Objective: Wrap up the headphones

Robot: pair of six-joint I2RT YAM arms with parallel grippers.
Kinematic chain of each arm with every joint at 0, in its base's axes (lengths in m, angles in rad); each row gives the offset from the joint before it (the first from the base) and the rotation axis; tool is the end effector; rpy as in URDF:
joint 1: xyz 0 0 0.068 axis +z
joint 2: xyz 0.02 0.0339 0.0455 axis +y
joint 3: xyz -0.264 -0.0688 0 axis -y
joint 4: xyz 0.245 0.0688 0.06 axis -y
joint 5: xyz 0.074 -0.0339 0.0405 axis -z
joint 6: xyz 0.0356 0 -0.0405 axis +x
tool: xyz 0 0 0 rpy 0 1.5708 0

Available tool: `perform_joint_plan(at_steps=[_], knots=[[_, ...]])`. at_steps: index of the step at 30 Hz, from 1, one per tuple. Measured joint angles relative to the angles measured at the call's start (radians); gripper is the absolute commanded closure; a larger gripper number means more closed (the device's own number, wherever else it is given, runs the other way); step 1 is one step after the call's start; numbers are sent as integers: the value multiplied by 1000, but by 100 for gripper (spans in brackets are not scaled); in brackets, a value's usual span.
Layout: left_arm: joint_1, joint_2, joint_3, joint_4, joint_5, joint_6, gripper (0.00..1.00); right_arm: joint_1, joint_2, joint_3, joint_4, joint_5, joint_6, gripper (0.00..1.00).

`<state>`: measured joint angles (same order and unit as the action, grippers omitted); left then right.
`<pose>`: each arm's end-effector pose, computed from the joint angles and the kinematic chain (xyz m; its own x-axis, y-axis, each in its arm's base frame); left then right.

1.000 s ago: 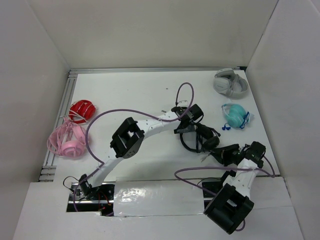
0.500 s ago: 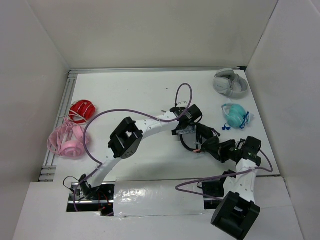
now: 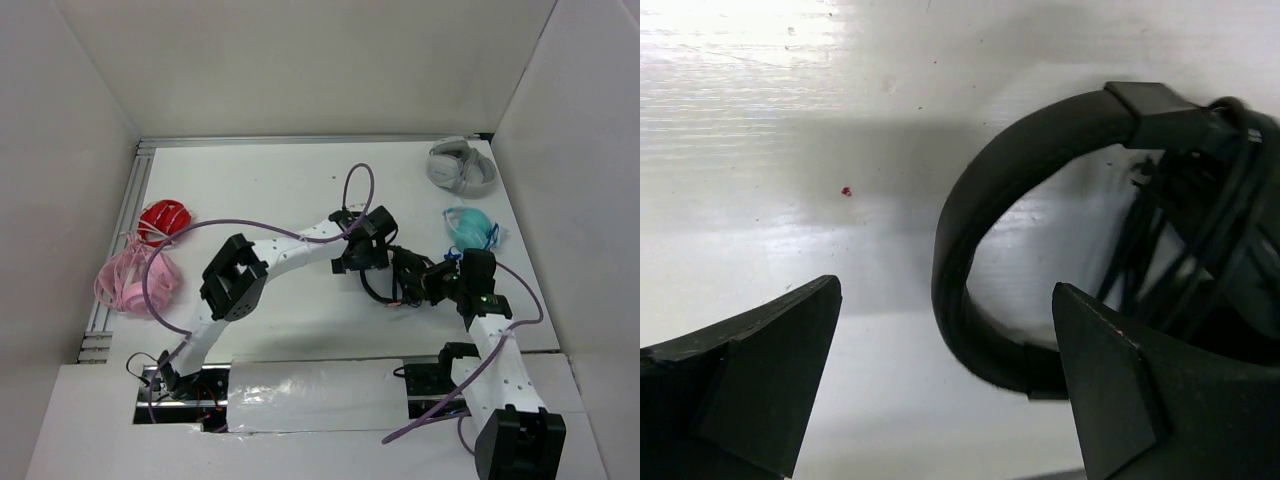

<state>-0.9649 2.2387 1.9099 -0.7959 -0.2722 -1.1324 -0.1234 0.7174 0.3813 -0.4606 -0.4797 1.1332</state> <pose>0.2821 -0.3903 0.2008 -0.8751 -0.2682 -0.4027 -0.1571 0.9447 -0.2877 0.1469 -0.0017 0.1874 -0.4918 0.8707 0.0027 0.5533 0.3102 0.7730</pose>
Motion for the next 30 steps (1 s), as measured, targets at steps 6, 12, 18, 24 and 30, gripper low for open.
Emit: perform_joint_plan(at_steps=[6,12,18,24,30], knots=[[25,-120,-42,-6,23,3,1,13,62,0,56,77,40,80],[34,-279,-148,29,52,12,1,62,153,13,80,129,28,82],[35,-409,-261,86,81,43,1,222,225,129,71,205,-24,69],[35,-415,-261,59,78,54,1,430,185,306,37,358,-76,45],[35,-423,-264,38,72,54,1,525,85,425,-12,514,-129,9]])
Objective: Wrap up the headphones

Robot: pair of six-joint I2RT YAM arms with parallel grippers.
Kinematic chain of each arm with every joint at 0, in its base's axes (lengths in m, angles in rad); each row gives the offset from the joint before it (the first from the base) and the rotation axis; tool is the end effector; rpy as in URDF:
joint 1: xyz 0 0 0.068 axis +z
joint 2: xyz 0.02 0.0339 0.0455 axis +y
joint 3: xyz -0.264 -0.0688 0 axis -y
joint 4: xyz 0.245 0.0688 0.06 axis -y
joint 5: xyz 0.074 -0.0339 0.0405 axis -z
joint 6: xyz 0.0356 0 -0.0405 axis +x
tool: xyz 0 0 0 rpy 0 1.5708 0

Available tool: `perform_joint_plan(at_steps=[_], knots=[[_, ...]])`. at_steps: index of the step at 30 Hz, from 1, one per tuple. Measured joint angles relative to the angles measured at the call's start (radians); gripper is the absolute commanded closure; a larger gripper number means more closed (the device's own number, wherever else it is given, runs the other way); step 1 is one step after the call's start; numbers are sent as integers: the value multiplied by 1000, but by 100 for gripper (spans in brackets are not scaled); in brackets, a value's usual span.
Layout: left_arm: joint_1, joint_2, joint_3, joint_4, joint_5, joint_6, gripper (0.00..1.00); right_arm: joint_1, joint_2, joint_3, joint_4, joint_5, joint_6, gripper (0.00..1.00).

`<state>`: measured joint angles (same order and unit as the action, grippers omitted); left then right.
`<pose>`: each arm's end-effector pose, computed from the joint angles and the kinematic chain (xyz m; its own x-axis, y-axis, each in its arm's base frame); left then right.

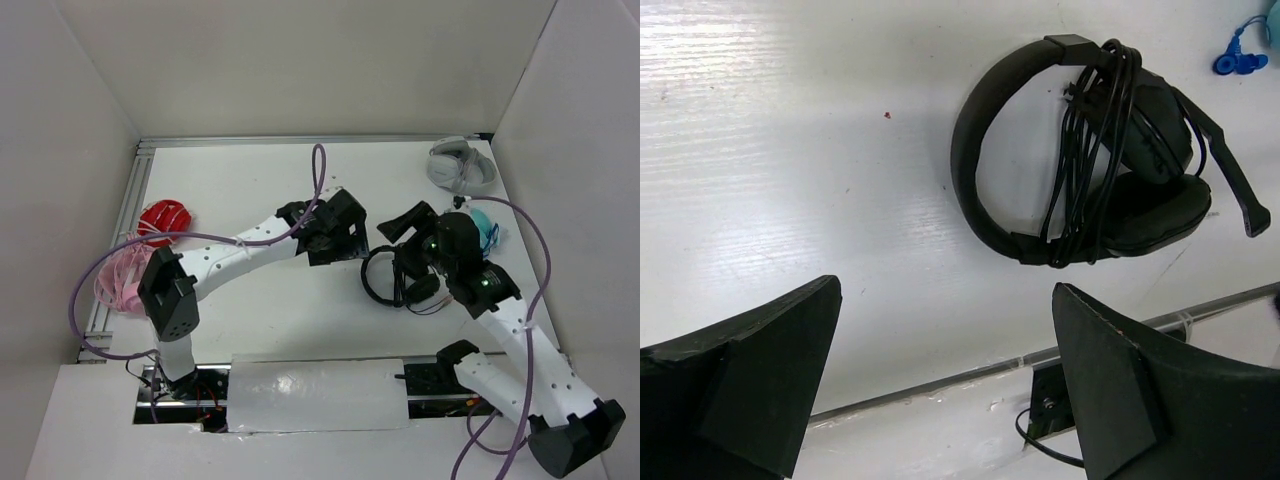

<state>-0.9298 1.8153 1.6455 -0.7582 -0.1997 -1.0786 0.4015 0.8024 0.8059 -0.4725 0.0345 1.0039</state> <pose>0.2453 -0.3170 0.3002 -0.8558 -0.2974 -0.4232 -0.0842 0.8874 -0.4532 0.1653 0.0688 0.3147 -0.5290 0.6913 -0.4922 0.1564 0.6495 0.7441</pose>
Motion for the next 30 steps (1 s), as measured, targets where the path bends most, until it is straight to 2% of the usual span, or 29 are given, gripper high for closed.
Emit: perform_joint_plan(at_steps=[1,8,12,16,21,24,30], knots=[[0,-8,-4,-2,-5,-2,1,3,-15,6,-4,17,-6,0],[-18,-151,-49,-59,-71,-20,1,6,-127,42,-71,140,-67,0],[-18,-335,-139,-66,-80,12,1,6,-161,74,-93,184,-114,0],[21,-589,-270,-43,-11,109,1,7,-200,77,-97,190,-169,0],[50,-900,-361,-83,-13,109,1,17,-216,95,-92,188,-225,0],[58,-1032,-378,-148,-34,90,1,20,-211,100,-83,176,-249,0],[72,-1093,-378,-270,-75,42,1,39,-164,113,-71,151,-280,0]])
